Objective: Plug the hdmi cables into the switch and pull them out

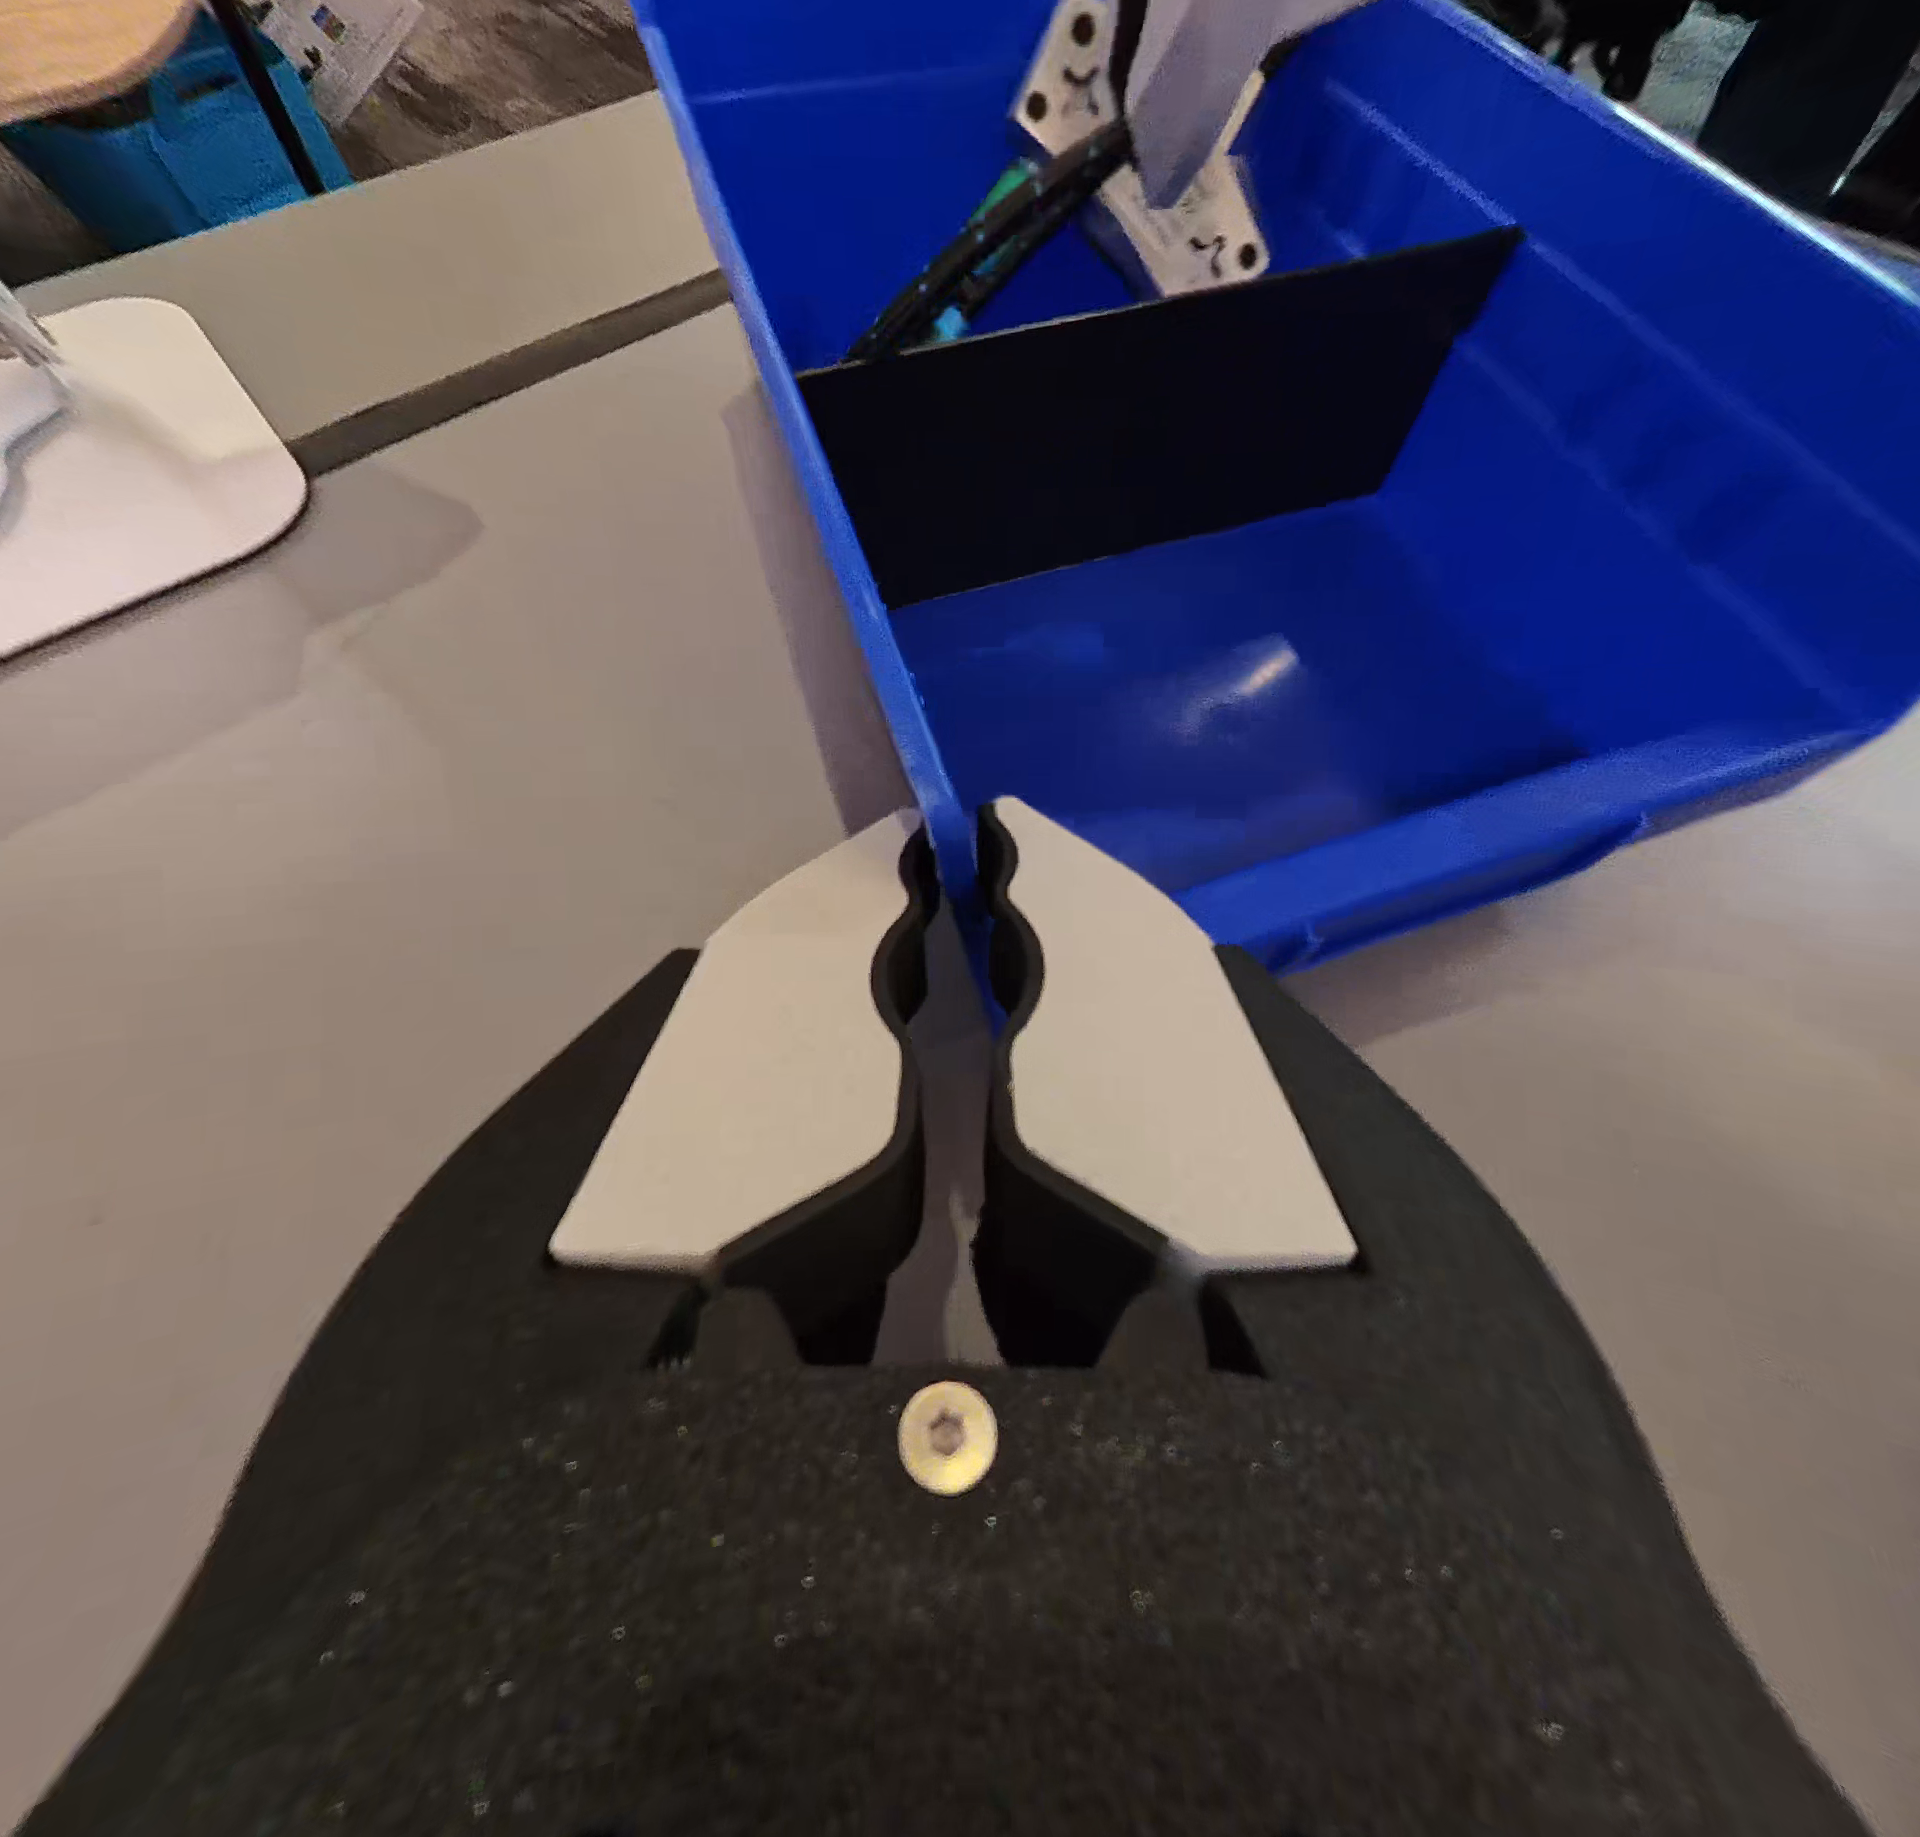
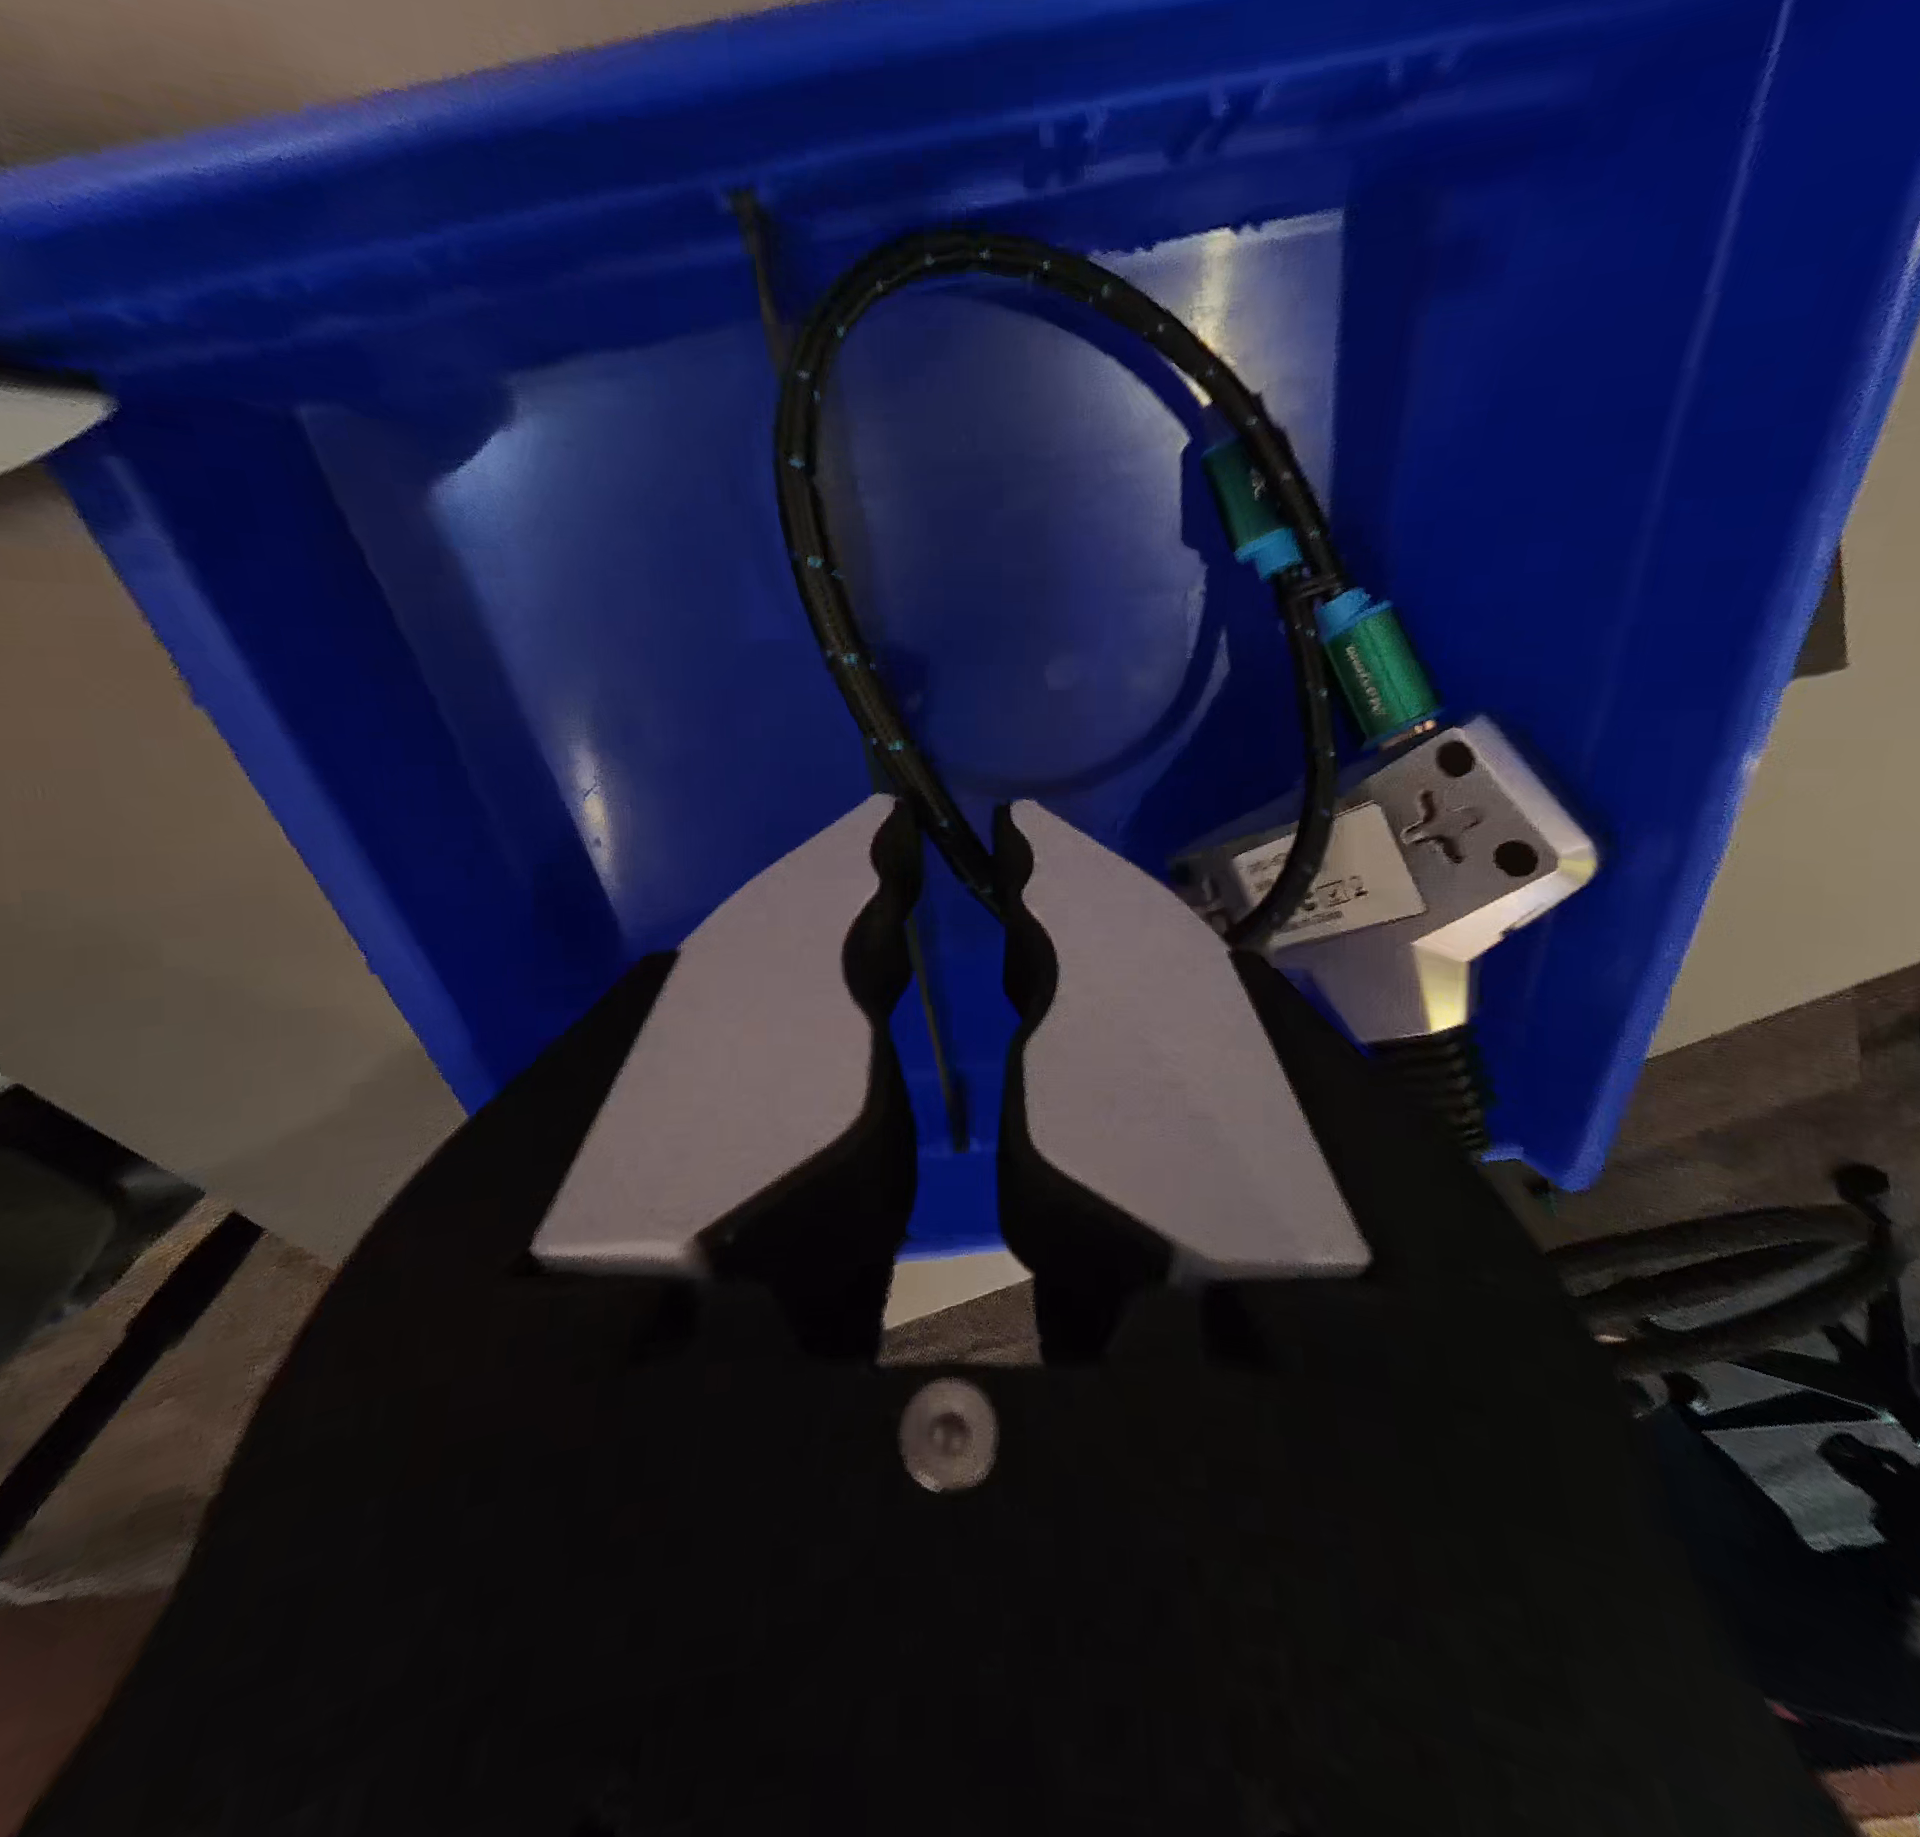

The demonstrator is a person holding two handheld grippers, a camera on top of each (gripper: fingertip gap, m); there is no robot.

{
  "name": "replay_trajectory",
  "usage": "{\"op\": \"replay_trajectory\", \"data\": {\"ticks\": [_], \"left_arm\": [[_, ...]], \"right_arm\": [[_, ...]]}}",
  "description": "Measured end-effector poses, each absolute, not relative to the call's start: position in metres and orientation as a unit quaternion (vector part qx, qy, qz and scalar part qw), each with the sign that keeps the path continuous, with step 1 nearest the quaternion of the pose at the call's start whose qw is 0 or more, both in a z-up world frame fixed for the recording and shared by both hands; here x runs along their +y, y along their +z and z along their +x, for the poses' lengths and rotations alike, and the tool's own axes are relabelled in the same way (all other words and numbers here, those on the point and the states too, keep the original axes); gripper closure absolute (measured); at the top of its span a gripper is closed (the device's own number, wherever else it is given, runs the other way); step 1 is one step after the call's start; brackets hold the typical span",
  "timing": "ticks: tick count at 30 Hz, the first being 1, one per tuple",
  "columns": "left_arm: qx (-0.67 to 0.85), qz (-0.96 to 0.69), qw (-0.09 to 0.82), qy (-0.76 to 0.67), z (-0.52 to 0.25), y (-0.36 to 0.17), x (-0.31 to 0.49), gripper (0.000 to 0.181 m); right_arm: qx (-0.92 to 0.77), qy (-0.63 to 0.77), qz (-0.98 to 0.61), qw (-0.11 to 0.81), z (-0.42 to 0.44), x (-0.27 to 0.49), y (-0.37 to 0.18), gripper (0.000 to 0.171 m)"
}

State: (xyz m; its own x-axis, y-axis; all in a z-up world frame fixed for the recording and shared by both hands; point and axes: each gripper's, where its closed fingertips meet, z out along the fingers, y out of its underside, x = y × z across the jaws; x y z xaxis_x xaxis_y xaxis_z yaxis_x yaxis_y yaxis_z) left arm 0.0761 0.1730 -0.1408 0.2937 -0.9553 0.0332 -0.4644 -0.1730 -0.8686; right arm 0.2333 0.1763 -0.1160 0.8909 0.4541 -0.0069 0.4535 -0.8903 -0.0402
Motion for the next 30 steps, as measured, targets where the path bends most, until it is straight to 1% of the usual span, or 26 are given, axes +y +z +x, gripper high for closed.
{"op": "replay_trajectory", "data": {"ticks": [5, 11, 13, 17, 19, 20, 21, 22, 24, 25, 27, 28, 29, 30], "left_arm": [[0.512, -0.694, 0.41, -0.298, 0.079, -0.14, 0.141, 0.172], [0.495, -0.708, 0.408, -0.296, 0.079, -0.14, 0.113, 0.171], [0.475, -0.722, 0.404, -0.3, 0.08, -0.14, 0.112, 0.171], [0.444, -0.733, 0.398, -0.328, 0.082, -0.14, 0.114, 0.172], [0.442, -0.733, 0.402, -0.327, 0.082, -0.14, 0.114, 0.173], [0.442, -0.732, 0.404, -0.326, 0.082, -0.14, 0.114, 0.173], [0.443, -0.73, 0.406, -0.324, 0.082, -0.14, 0.114, 0.173], [0.445, -0.73, 0.407, -0.322, 0.082, -0.14, 0.113, 0.173], [0.445, -0.73, 0.407, -0.323, 0.08, -0.14, 0.113, 0.173], [0.446, -0.729, 0.407, -0.323, 0.079, -0.14, 0.112, 0.173], [0.448, -0.726, 0.411, -0.322, 0.078, -0.14, 0.11, 0.173], [0.448, -0.725, 0.412, -0.323, 0.078, -0.14, 0.11, 0.173], [0.448, -0.725, 0.412, -0.323, 0.078, -0.14, 0.109, 0.173], [0.448, -0.724, 0.412, -0.324, 0.078, -0.14, 0.109, 0.173]], "right_arm": [[-0.235, 0.004, -0.968, -0.092, 0.252, 0.154, -0.166, 0.156], [-0.203, 0.103, -0.967, -0.113, 0.255, 0.133, -0.204, 0.153], [-0.212, 0.12, -0.965, -0.096, 0.252, 0.131, -0.193, 0.149], [-0.197, 0.134, -0.971, 0.008, 0.25, 0.138, -0.145, 0.122], [-0.2, 0.13, -0.97, 0.048, 0.251, 0.133, -0.122, 0.094], [-0.205, 0.122, -0.969, 0.071, 0.254, 0.128, -0.109, 0.088], [-0.205, 0.118, -0.964, 0.118, 0.259, 0.127, -0.093, 0.087], [-0.188, 0.114, -0.958, 0.184, 0.27, 0.127, -0.073, 0.092], [-0.085, 0.102, -0.935, 0.328, 0.319, 0.126, -0.035, 0.112], [-0.018, 0.104, -0.919, 0.381, 0.35, 0.118, -0.026, 0.115], [0.112, 0.151, -0.881, 0.434, 0.401, 0.099, -0.034, 0.113], [0.156, 0.197, -0.857, 0.451, 0.412, 0.093, -0.043, 0.105], [0.171, 0.238, -0.833, 0.47, 0.416, 0.089, -0.049, 0.102], [0.16, 0.243, -0.828, 0.48, 0.416, 0.086, -0.059, 0.101]]}}
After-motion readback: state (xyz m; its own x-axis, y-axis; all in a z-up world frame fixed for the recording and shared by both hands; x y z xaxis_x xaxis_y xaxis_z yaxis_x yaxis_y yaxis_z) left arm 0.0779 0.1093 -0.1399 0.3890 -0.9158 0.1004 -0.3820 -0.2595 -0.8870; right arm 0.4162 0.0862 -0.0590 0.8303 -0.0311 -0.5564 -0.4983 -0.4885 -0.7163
